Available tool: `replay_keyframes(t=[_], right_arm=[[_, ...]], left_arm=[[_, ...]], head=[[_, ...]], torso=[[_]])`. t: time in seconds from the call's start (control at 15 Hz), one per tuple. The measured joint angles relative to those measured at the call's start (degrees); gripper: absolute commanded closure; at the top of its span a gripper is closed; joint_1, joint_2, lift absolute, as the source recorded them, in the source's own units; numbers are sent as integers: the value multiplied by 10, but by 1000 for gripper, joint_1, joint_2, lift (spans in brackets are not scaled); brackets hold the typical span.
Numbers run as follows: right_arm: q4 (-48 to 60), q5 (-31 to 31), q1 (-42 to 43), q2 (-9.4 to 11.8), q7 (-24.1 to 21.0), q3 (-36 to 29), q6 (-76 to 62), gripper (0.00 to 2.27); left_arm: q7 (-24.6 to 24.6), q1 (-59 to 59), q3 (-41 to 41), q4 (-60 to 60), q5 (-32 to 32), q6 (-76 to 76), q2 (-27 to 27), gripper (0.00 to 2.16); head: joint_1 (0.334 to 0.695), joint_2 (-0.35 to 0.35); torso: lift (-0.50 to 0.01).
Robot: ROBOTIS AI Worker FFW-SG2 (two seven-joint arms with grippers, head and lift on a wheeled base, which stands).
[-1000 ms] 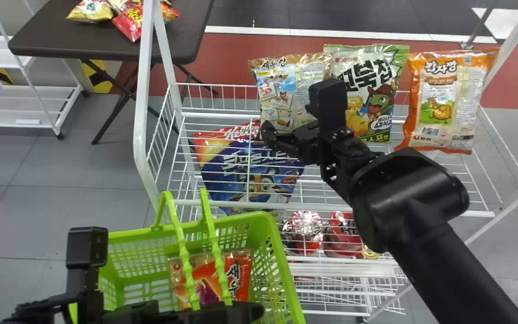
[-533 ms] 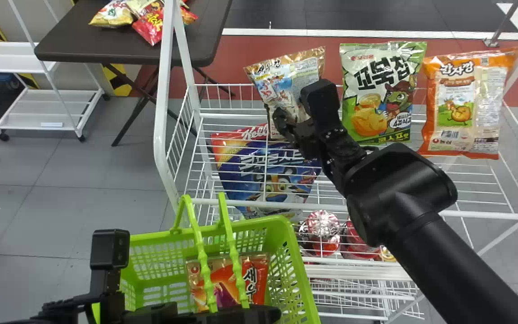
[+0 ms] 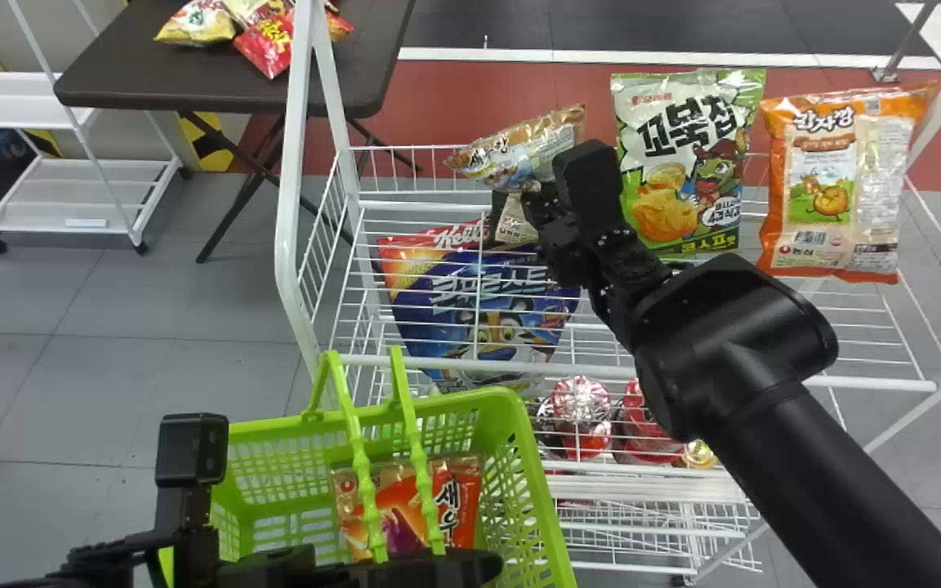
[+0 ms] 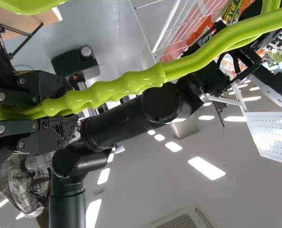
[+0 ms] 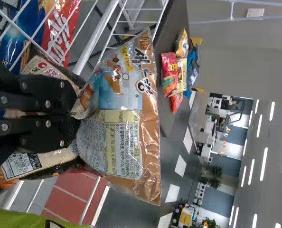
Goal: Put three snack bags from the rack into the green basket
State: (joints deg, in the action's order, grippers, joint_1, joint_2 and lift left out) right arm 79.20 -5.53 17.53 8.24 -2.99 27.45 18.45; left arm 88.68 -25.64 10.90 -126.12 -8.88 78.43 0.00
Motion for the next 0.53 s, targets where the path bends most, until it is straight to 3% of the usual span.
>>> replay_keyframes(t=[0.33,0.53], right_arm=[[126,-28,-60,20,46,-28,36,2250],[238,-54,-110,45,58,-42,109,2250]], left_arm=[[0,-1,1,0,0,1,0,2148],[0,-1,1,-2,-1,1,0,2148]], head=[[695,25],[695,26]], torso=[[0],[0]])
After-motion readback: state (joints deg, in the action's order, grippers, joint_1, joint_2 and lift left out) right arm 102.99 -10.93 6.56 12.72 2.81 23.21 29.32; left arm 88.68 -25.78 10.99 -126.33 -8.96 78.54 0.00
